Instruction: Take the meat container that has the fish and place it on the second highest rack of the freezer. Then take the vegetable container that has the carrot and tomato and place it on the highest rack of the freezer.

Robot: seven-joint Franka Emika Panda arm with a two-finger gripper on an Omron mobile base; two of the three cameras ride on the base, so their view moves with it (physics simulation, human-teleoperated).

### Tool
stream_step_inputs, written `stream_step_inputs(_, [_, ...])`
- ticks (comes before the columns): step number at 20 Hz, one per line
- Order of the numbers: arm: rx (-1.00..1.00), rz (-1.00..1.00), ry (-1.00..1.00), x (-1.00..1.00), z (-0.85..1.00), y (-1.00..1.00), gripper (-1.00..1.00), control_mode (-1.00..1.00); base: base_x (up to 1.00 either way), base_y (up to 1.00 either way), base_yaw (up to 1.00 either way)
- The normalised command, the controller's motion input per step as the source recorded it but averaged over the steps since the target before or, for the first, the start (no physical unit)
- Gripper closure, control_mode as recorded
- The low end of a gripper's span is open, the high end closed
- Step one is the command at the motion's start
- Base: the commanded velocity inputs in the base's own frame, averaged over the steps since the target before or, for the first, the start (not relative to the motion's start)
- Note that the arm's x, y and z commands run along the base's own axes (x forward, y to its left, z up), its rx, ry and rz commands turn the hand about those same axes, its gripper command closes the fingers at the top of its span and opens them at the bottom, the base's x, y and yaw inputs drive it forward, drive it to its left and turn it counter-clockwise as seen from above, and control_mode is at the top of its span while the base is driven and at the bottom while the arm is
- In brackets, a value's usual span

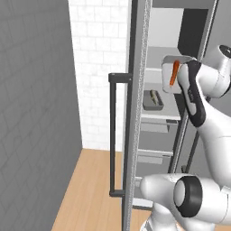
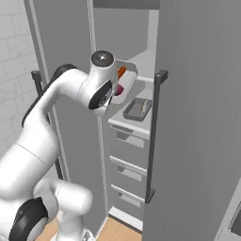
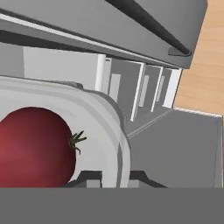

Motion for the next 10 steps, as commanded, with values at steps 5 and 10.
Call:
stream_step_inputs(5, [0.00, -0.10, 0.00, 0.90, 0.00, -0.32, 1.00, -1.00, 0.00, 0.00, 0.00])
stream_step_inputs(10, [0.00, -0.01, 0.00, 0.90, 0.03, -0.36, 1.00, -1.00, 0.00, 0.00, 0.00])
